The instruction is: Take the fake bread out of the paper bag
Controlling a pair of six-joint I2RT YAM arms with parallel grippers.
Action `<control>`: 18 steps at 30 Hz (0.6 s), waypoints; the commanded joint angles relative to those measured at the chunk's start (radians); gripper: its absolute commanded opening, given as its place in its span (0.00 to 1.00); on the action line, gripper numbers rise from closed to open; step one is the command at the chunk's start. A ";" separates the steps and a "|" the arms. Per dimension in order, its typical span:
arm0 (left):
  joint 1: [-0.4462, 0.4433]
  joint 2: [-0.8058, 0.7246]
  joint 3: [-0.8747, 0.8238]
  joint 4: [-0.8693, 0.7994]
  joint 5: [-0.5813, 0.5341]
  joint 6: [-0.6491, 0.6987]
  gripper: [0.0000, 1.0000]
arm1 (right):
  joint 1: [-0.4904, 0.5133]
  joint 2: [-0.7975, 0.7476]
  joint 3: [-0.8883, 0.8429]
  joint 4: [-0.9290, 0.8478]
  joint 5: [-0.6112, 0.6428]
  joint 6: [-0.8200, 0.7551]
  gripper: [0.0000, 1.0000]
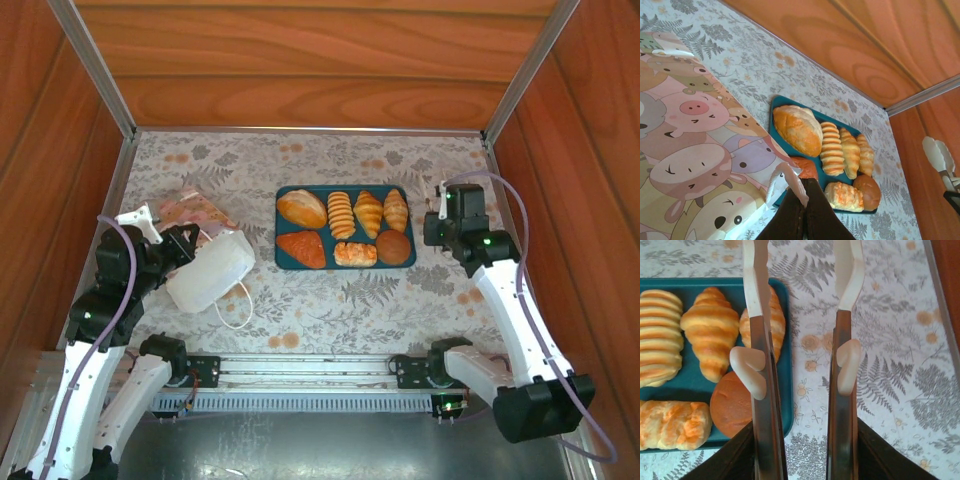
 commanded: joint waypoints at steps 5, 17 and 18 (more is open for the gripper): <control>-0.003 -0.019 -0.003 -0.005 0.000 0.016 0.00 | -0.198 0.106 -0.032 0.064 -0.256 0.094 0.46; -0.002 -0.014 -0.010 -0.005 0.022 0.047 0.00 | -0.331 0.393 0.026 0.130 -0.287 0.038 0.47; -0.003 -0.014 -0.011 -0.005 0.021 0.049 0.00 | -0.336 0.414 0.033 0.127 -0.277 0.037 0.47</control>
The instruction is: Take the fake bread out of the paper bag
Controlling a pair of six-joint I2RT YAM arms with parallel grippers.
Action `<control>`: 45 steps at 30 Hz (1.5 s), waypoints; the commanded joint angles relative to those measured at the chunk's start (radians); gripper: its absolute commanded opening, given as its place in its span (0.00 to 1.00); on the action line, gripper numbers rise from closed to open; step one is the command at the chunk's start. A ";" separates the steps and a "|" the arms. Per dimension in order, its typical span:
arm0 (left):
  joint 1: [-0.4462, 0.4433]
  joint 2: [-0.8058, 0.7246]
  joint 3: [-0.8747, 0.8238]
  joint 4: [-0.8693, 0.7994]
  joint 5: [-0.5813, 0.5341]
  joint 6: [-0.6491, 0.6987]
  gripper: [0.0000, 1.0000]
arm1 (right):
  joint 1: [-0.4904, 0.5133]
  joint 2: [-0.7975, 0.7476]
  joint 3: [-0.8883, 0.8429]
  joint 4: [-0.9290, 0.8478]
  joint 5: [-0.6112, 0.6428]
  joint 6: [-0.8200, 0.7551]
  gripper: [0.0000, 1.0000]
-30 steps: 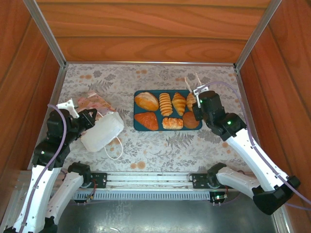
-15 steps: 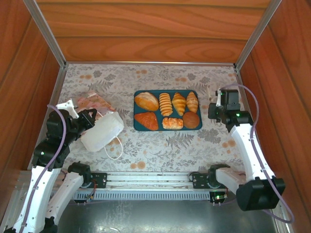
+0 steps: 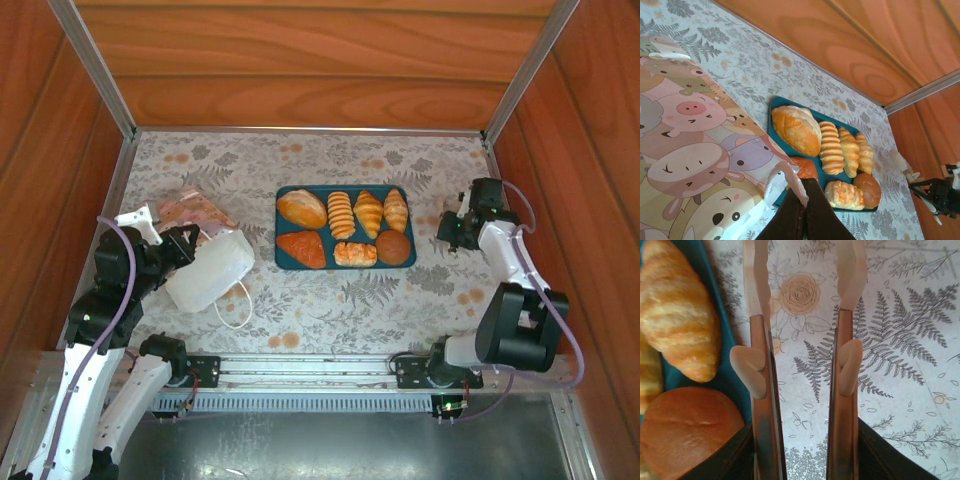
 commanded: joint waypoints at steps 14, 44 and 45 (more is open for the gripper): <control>-0.001 0.013 0.007 -0.004 0.016 0.036 0.00 | -0.034 0.333 0.156 -0.025 -0.076 -0.089 0.52; -0.001 -0.002 0.028 -0.006 0.033 0.015 0.00 | -0.031 0.318 0.192 -0.169 -0.011 -0.032 0.81; -0.001 0.000 0.029 -0.006 0.035 0.013 0.00 | -0.031 0.321 0.194 -0.176 -0.024 -0.037 0.81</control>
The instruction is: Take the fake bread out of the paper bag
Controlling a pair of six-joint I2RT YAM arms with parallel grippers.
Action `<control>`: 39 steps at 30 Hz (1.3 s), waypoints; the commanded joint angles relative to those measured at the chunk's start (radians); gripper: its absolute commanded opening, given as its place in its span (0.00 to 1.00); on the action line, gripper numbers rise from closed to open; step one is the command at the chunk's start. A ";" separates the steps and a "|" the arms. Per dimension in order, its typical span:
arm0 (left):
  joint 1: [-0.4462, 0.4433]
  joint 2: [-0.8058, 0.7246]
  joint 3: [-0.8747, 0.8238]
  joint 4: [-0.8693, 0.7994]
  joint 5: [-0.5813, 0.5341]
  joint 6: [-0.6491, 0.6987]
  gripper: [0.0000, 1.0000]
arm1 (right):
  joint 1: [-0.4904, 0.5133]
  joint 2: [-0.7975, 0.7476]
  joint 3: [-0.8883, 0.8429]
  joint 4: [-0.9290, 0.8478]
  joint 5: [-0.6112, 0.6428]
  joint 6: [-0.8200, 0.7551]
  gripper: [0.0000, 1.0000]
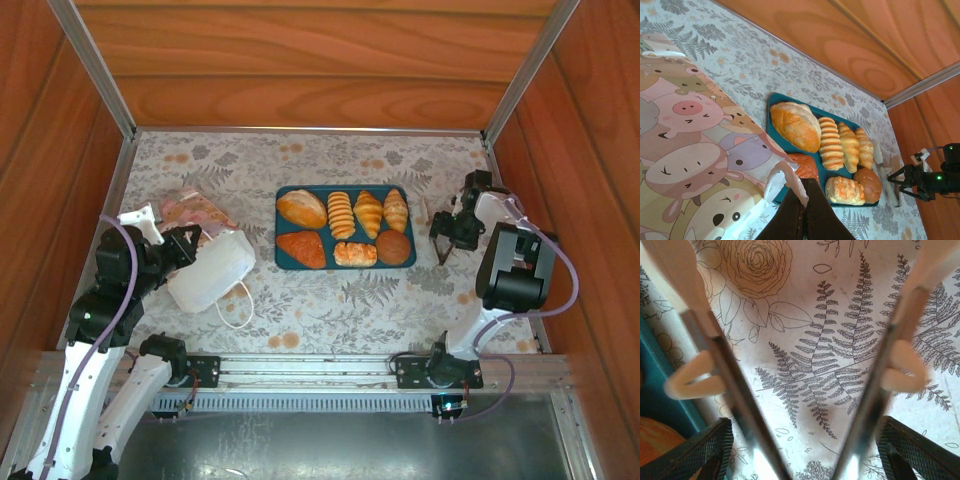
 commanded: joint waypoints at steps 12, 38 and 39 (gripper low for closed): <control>-0.001 -0.010 0.041 -0.006 0.012 -0.014 0.00 | -0.003 -0.284 -0.038 -0.035 -0.157 0.060 0.83; -0.001 0.099 0.138 0.032 -0.044 -0.034 0.00 | 1.291 -0.359 -0.256 0.822 0.029 0.897 0.65; 0.000 0.100 0.138 0.032 -0.042 -0.035 0.00 | 1.309 -0.315 -0.216 0.797 0.028 0.906 0.66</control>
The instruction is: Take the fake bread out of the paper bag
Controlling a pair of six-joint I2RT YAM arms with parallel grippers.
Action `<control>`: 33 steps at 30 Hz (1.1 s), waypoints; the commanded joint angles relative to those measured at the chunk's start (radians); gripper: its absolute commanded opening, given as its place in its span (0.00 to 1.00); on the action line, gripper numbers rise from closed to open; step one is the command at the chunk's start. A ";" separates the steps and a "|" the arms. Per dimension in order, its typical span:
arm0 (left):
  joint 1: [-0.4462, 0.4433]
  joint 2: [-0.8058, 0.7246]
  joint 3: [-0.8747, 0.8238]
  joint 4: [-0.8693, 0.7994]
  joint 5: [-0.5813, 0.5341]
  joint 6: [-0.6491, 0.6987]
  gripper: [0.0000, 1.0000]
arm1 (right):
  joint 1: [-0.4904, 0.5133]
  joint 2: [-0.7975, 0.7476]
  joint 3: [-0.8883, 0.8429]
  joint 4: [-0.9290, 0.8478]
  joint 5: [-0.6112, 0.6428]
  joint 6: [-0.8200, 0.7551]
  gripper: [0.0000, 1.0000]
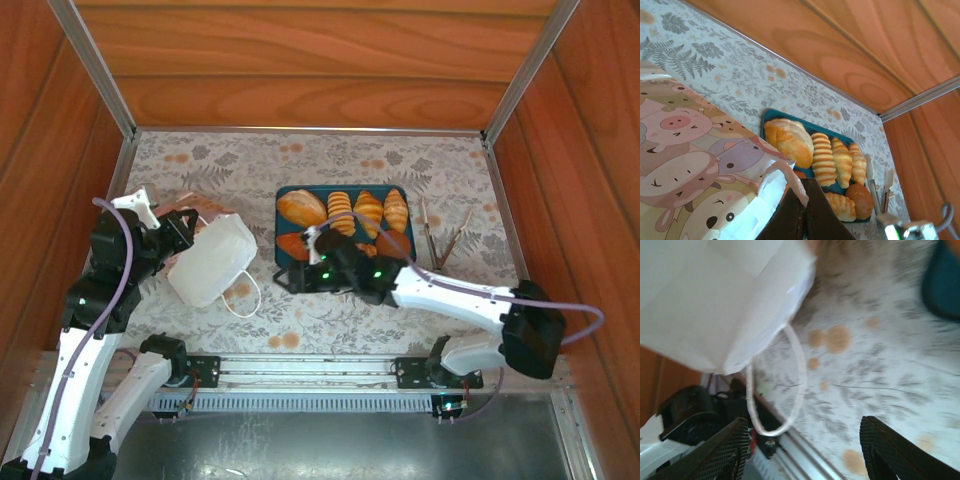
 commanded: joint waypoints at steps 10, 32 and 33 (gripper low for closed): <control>0.000 -0.003 0.013 0.034 -0.001 -0.013 0.00 | 0.122 0.247 0.122 0.108 0.146 0.210 0.69; 0.001 0.049 0.025 0.068 -0.013 -0.012 0.00 | 0.095 0.252 0.255 -0.060 0.140 0.001 0.07; 0.001 0.068 0.030 0.077 -0.014 -0.010 0.00 | 0.085 0.243 0.282 -0.092 0.160 -0.039 0.04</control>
